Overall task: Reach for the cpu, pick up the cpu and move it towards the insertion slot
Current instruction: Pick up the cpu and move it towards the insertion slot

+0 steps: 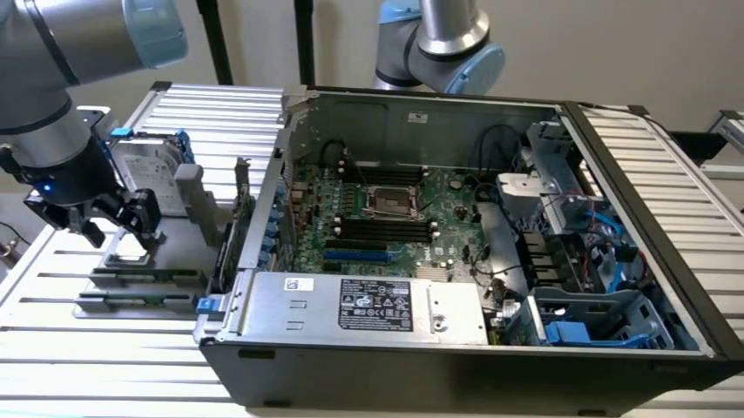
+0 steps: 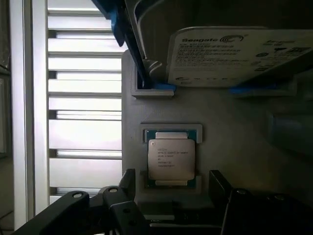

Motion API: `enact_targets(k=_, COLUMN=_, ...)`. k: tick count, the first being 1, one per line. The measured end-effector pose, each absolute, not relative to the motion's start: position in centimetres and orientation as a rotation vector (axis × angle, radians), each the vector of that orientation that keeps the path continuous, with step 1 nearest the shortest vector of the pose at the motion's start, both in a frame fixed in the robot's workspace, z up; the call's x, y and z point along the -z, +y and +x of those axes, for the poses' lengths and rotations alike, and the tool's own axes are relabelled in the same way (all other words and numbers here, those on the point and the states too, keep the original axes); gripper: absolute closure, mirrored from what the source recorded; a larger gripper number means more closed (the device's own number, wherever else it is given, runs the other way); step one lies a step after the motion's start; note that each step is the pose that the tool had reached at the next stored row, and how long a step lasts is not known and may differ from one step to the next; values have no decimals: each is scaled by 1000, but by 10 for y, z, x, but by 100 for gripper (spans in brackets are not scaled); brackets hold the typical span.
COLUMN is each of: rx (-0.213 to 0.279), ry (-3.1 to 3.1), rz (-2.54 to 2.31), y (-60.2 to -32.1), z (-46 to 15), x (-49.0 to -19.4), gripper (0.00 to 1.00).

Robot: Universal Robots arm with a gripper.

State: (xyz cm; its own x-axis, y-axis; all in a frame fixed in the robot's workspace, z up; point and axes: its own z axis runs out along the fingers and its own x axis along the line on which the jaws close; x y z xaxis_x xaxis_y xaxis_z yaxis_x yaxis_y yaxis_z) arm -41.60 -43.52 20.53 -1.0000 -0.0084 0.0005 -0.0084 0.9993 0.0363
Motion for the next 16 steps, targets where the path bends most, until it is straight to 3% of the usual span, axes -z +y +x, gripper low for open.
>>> enact_targets(k=16, rx=57, ry=-3141, rz=31, y=-431, z=-416, x=-197, gripper=29)
